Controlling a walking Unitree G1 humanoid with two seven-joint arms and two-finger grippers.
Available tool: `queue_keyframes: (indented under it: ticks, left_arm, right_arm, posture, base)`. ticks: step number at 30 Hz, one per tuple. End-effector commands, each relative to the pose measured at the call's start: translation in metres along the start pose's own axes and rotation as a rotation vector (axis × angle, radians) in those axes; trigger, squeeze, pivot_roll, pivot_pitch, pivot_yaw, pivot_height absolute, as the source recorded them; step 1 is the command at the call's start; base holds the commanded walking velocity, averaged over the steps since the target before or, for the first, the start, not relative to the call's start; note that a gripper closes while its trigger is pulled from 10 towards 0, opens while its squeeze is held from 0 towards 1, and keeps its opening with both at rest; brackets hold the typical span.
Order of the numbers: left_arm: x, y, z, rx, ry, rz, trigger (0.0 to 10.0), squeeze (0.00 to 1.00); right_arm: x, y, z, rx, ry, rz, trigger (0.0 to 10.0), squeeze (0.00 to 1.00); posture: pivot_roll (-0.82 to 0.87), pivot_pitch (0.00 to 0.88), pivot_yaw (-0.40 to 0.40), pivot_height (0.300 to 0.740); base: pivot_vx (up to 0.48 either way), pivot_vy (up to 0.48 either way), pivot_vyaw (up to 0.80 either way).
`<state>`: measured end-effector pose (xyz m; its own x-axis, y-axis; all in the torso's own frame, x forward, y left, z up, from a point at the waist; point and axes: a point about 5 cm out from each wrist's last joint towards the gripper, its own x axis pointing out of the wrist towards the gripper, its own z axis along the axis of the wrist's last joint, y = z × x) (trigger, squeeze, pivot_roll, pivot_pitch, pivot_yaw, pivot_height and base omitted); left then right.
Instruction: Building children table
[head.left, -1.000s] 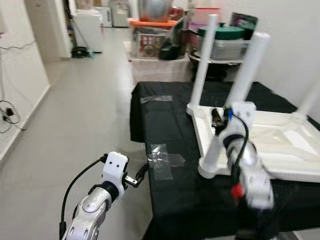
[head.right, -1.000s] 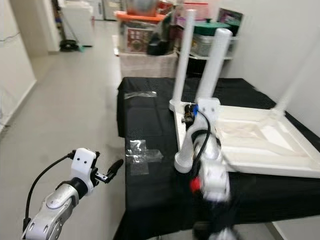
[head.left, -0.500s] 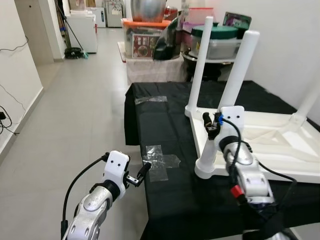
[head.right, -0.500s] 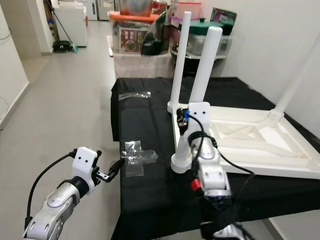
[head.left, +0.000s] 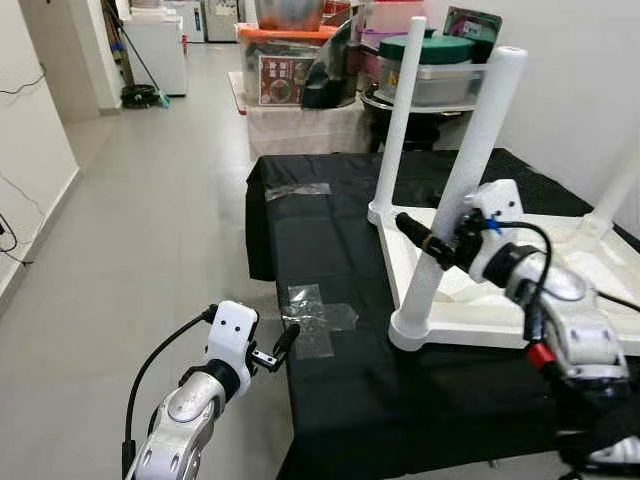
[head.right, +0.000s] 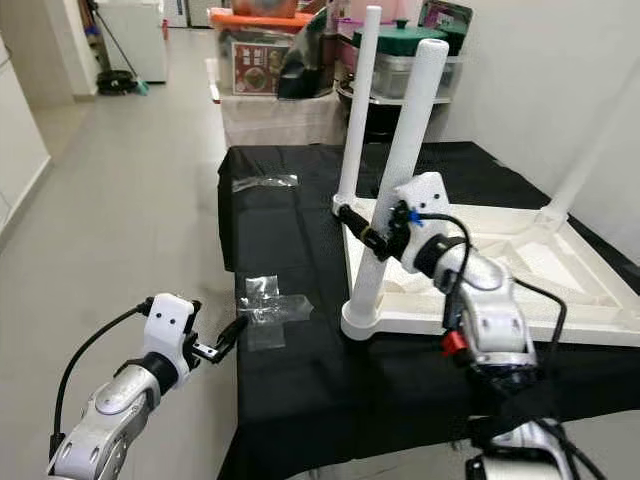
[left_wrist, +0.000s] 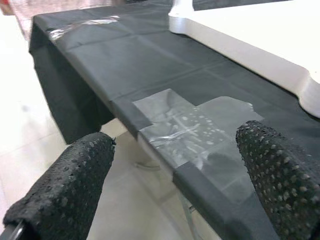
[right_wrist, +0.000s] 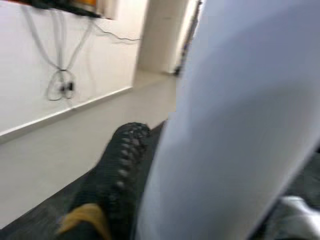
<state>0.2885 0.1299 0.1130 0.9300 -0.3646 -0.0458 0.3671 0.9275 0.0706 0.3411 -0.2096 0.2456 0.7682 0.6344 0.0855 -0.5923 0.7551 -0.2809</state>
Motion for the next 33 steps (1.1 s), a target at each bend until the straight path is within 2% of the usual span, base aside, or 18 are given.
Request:
queue_keyframes:
  ticks: [1, 5, 10, 11, 13, 14, 15, 16, 17, 18, 20, 24, 27, 28, 30, 31, 32, 33]
  left_arm:
    - [0.001, 0.000, -0.002, 0.013, 0.012, -0.003, 10.0, 0.00]
    - [0.000, 0.000, -0.001, 0.014, 0.011, 0.000, 10.0, 0.00]
    - [-0.001, 0.000, -0.002, 0.015, 0.012, -0.003, 10.0, 0.00]
    - [-0.001, 0.000, -0.002, 0.017, 0.013, -0.005, 10.0, 0.00]
    - [0.000, 0.001, -0.002, 0.017, 0.014, -0.006, 10.0, 0.00]
    - [0.000, 0.001, -0.002, 0.017, 0.014, -0.006, 10.0, 0.00]
    - [0.000, 0.001, -0.002, 0.017, 0.014, -0.006, 10.0, 0.00]
    - [0.001, 0.000, -0.002, 0.017, 0.012, -0.007, 10.0, 0.00]
    - [0.003, -0.001, -0.001, 0.015, 0.010, -0.011, 10.0, 0.00]
    - [0.004, -0.004, -0.001, 0.012, 0.008, -0.021, 10.0, 0.00]
    - [0.004, -0.005, -0.001, 0.011, 0.008, -0.023, 10.0, 0.00]
    - [0.004, -0.002, -0.001, 0.013, 0.010, -0.013, 10.0, 0.00]
    - [0.004, -0.002, -0.001, 0.012, 0.010, -0.007, 10.0, 0.00]
    - [0.004, -0.002, -0.002, 0.010, 0.010, -0.005, 10.0, 0.00]
    - [0.003, -0.002, -0.002, 0.009, 0.011, -0.004, 10.0, 0.00]
    - [0.003, -0.003, -0.002, 0.007, 0.011, -0.004, 10.0, 0.00]
    - [0.003, -0.004, -0.003, 0.006, 0.011, -0.006, 10.0, 0.00]
    - [0.003, -0.005, -0.003, 0.005, 0.011, -0.007, 10.0, 0.00]
  right_arm:
    - [0.008, 0.010, -0.005, 0.016, 0.002, 0.091, 0.0, 0.00]
    - [0.010, 0.009, -0.008, 0.064, -0.012, 0.099, 0.0, 0.00]
    - [0.009, 0.003, -0.014, 0.028, 0.001, 0.037, 0.0, 0.00]
    - [0.010, 0.000, -0.018, -0.003, 0.039, -0.033, 0.0, 0.00]
    - [0.013, -0.012, -0.030, -0.072, 0.172, -0.301, 0.0, 0.00]
    - [0.013, -0.015, -0.033, -0.089, 0.201, -0.363, 0.0, 0.00]
    - [0.013, -0.015, -0.033, -0.089, 0.201, -0.363, 0.0, 0.00]
    - [0.013, -0.016, -0.038, -0.059, 0.233, -0.518, 0.0, 0.00]
    - [0.013, -0.010, -0.044, -0.029, 0.253, -0.608, 0.0, 0.00]
    - [0.014, 0.011, -0.058, 0.010, 0.305, -0.736, 0.0, 0.00]
    - [0.015, 0.019, -0.061, 0.015, 0.313, -0.740, 0.0, 0.00]
    - [0.027, 0.047, -0.071, 0.021, 0.324, -0.667, 0.0, 0.00]
    - [0.029, 0.047, -0.071, 0.011, 0.332, -0.649, 0.0, 0.00]
    - [0.035, 0.050, -0.070, 0.006, 0.337, -0.599, 7.4, 0.00]
    - [0.038, 0.052, -0.070, 0.002, 0.341, -0.564, 7.4, 0.00]
    - [0.041, 0.054, -0.066, 0.002, 0.322, -0.550, 10.0, 0.00]
    - [0.041, 0.053, -0.060, 0.047, 0.274, -0.538, 10.0, 0.83]
    - [0.041, 0.053, -0.055, 0.079, 0.239, -0.542, 10.0, 0.83]
  posture:
    - [0.06, 0.000, -0.069, 0.740]
    - [0.07, 0.000, -0.071, 0.740]
    - [0.06, 0.000, -0.062, 0.740]
    - [0.06, 0.000, -0.062, 0.740]
    - [0.06, 0.000, -0.062, 0.740]
    - [0.06, 0.000, -0.062, 0.740]
    - [0.06, 0.000, -0.062, 0.740]
    - [0.05, 0.000, -0.053, 0.740]
    - [0.05, 0.000, -0.053, 0.740]
    - [0.05, 0.000, -0.054, 0.740]
    - [0.05, 0.000, -0.054, 0.740]
    - [0.05, 0.000, -0.059, 0.740]
    - [0.05, 0.000, -0.065, 0.740]
    - [0.05, 0.000, -0.066, 0.740]
    - [0.05, 0.000, -0.066, 0.740]
    - [0.05, 0.000, -0.066, 0.740]
    - [0.05, 0.000, -0.066, 0.740]
    - [0.05, 0.000, -0.067, 0.740]
  base:
    - [0.000, 0.000, 0.00]
    - [0.000, 0.000, 0.00]
    - [0.000, 0.000, 0.00]
    - [0.000, 0.000, 0.00]
    - [0.000, 0.000, 0.00]
    - [0.000, 0.000, 0.00]
    - [0.000, 0.000, 0.00]
    - [0.000, 0.000, 0.00]
    - [0.000, 0.000, 0.00]
    - [0.000, 0.000, 0.00]
    - [0.000, 0.000, 0.00]
    - [0.000, 0.000, 0.00]
    - [0.000, 0.000, 0.00]
    - [0.000, 0.000, 0.00]
    - [0.000, 0.000, 0.00]
    - [0.000, 0.000, 0.00]
    - [0.000, 0.000, 0.00]
    - [0.000, 0.000, 0.00]
